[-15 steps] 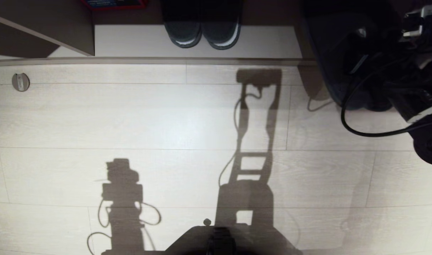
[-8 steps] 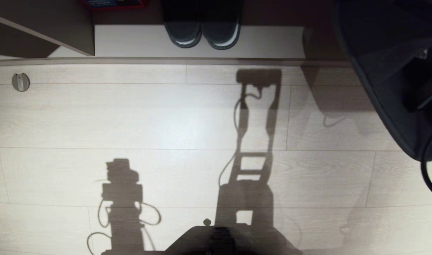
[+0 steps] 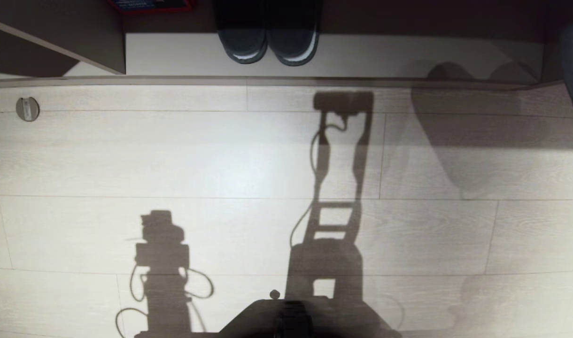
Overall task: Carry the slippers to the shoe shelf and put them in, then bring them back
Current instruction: Place the slippers on the floor
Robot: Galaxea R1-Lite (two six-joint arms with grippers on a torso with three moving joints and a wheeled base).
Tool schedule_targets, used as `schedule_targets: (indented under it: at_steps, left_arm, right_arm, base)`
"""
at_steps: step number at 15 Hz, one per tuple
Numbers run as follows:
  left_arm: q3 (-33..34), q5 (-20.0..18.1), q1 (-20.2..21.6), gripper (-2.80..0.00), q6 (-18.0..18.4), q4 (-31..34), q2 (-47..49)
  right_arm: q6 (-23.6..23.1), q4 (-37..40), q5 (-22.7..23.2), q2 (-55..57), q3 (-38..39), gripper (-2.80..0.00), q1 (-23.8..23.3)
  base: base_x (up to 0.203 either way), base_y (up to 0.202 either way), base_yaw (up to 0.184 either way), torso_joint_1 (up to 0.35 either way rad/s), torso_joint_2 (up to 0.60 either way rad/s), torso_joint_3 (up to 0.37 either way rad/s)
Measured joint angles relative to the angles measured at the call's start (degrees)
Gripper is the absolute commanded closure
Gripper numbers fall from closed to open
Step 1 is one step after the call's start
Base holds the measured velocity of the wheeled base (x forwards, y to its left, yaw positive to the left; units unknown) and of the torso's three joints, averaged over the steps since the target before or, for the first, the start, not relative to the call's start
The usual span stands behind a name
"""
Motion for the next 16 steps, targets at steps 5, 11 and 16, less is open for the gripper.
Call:
schedule_targets:
  at_steps: [5,11,16]
  left_arm:
    - [0.0,0.0,-0.07,0.0,-0.02,0.0,0.0]
    - [0.0,0.0,-0.05,0.0,-0.01,0.0,0.0]
    - [0.0,-0.02,-0.05,0.0,-0.02,0.0,0.0]
  right_arm:
    - [0.46,3.79,0.17,-14.58,10.18,0.0,-3.27]
    - [0.14,-10.19,-0.19,-18.6,22.34,0.0,-5.21]
    - [0.73,0.91,4.3,-27.47,25.07,0.0,-9.18]
  base:
    - [0.0,0.0,0.0,0.0,0.0,0.0]
    - [0.0,0.0,0.0,0.0,0.0,0.0]
    - [0.0,0.0,0.0,0.0,0.0,0.0]
